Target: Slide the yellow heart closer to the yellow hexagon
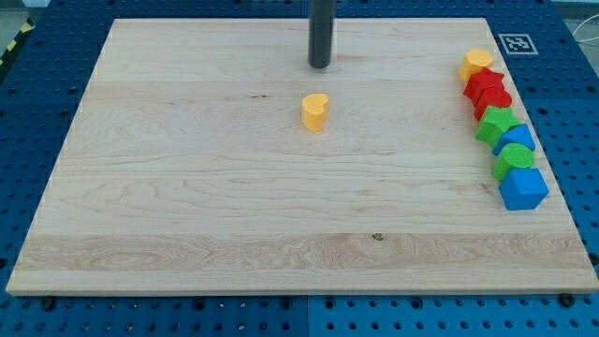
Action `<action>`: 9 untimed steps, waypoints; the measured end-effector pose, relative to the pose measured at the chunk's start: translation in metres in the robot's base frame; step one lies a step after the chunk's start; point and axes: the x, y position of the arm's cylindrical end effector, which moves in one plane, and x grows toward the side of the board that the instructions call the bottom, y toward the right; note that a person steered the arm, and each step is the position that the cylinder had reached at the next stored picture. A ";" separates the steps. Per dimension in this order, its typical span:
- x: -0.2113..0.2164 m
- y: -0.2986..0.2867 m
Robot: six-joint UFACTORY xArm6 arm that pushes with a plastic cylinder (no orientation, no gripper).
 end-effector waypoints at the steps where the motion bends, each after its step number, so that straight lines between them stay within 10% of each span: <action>1: 0.029 -0.034; 5: 0.116 -0.038; 9: 0.087 0.000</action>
